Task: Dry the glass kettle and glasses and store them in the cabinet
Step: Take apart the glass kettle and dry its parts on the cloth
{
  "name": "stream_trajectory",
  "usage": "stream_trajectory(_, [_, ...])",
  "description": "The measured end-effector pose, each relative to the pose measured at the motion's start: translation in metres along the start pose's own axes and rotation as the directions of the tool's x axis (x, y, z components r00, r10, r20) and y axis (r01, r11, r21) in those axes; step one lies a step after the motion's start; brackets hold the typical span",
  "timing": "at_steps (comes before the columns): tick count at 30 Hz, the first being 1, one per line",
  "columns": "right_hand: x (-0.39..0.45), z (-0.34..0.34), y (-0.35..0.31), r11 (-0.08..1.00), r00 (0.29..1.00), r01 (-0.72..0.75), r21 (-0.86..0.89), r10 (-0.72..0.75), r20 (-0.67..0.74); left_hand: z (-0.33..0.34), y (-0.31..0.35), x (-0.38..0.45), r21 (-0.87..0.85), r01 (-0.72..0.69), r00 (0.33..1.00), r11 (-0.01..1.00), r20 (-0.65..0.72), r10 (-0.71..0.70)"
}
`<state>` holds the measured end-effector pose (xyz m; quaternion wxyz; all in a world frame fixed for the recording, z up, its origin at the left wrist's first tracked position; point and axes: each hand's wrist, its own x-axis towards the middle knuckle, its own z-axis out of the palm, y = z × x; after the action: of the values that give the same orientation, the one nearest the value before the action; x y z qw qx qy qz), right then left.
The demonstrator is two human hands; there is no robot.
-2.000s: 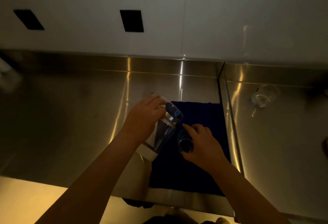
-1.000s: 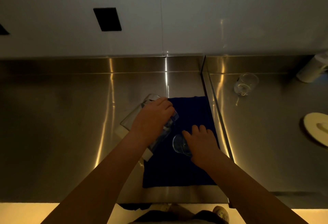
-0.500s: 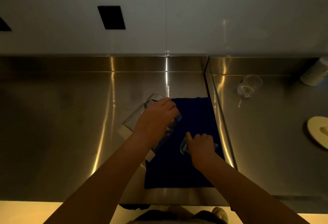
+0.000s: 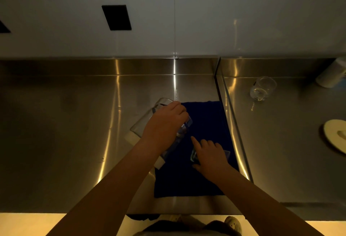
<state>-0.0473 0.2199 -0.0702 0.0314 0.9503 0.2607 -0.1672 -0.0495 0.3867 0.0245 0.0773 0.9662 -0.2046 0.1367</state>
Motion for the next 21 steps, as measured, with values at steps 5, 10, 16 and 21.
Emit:
stream_trajectory(5, [-0.002,-0.002,0.002,0.998,0.997,0.055,0.031,-0.054,-0.048,0.002,0.000,0.000,0.004,0.022,0.999,1.000,0.038,-0.022])
stream_trajectory(10, [-0.010,-0.008,-0.004,0.994,0.989,0.093,0.053,-0.086,-0.121,0.003,-0.003,-0.001,0.029,0.016,0.998,0.999,0.052,-0.018])
stream_trajectory(16, [-0.013,-0.020,-0.012,0.986,0.978,0.118,0.116,-0.095,-0.188,0.002,-0.003,0.000,0.027,0.006,0.999,1.000,0.034,-0.007])
stream_trajectory(21, [-0.018,-0.026,-0.015,0.982,0.975,0.107,0.155,-0.073,-0.209,0.002,-0.002,-0.001,0.018,0.017,0.999,1.000,0.045,-0.018])
